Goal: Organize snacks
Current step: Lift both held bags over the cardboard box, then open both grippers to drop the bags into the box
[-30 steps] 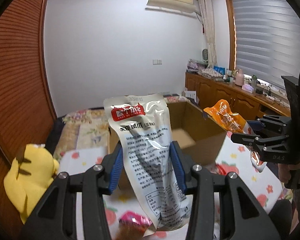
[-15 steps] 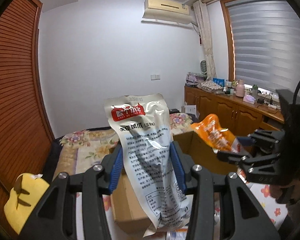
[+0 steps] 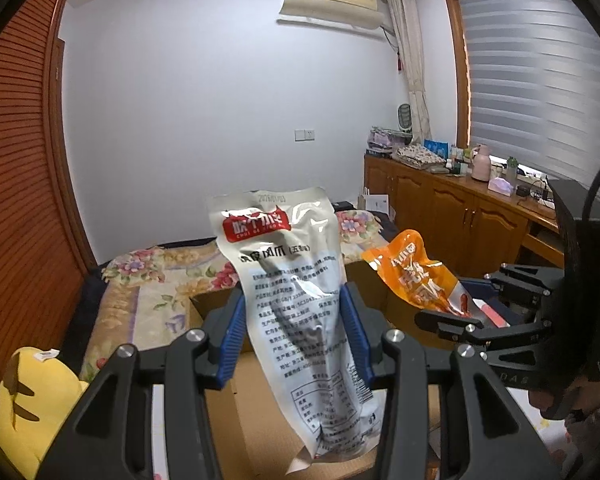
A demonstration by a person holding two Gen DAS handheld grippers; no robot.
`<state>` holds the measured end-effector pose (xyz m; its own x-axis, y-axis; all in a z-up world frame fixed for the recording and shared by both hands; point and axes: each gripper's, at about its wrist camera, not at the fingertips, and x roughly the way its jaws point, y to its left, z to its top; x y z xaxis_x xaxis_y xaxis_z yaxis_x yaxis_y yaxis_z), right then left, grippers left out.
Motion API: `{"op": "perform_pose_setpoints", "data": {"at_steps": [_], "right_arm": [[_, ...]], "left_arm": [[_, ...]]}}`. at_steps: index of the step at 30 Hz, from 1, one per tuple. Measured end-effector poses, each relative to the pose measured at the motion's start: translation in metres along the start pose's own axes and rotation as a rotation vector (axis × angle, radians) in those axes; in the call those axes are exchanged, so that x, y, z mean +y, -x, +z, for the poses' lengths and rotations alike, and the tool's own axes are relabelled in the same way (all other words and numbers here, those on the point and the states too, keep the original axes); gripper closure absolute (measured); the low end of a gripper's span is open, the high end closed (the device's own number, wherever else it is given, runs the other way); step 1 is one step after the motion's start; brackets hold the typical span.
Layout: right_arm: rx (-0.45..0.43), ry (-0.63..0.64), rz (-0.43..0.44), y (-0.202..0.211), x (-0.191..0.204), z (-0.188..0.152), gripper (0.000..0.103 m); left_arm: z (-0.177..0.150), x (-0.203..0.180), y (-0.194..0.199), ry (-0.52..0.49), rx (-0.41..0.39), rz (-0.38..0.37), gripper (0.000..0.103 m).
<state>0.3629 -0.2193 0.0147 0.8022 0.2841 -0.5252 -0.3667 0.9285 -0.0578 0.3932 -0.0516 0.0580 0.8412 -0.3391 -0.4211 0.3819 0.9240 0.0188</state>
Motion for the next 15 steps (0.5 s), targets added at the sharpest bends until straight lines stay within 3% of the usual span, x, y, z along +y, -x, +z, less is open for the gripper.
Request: {"op": "perform_pose_setpoints", "data": {"at_steps": [9, 12, 15], "right_arm": [[0.031, -0.005, -0.04, -0.013, -0.007, -0.01, 0.054], [0.052, -0.008, -0.044, -0.018, -0.007, -0.015, 0.051], [0.069, -0.023, -0.05, -0.02, -0.009, -0.018, 0.049]], "left_arm": [[-0.014, -0.006, -0.029, 0.015, 0.074, -0.019, 0.056], [-0.018, -0.008, -0.031, 0.025, 0.096, -0.006, 0.037], [-0.024, -0.012, -0.031, 0.022, 0.102, 0.0, 0.037]]}}
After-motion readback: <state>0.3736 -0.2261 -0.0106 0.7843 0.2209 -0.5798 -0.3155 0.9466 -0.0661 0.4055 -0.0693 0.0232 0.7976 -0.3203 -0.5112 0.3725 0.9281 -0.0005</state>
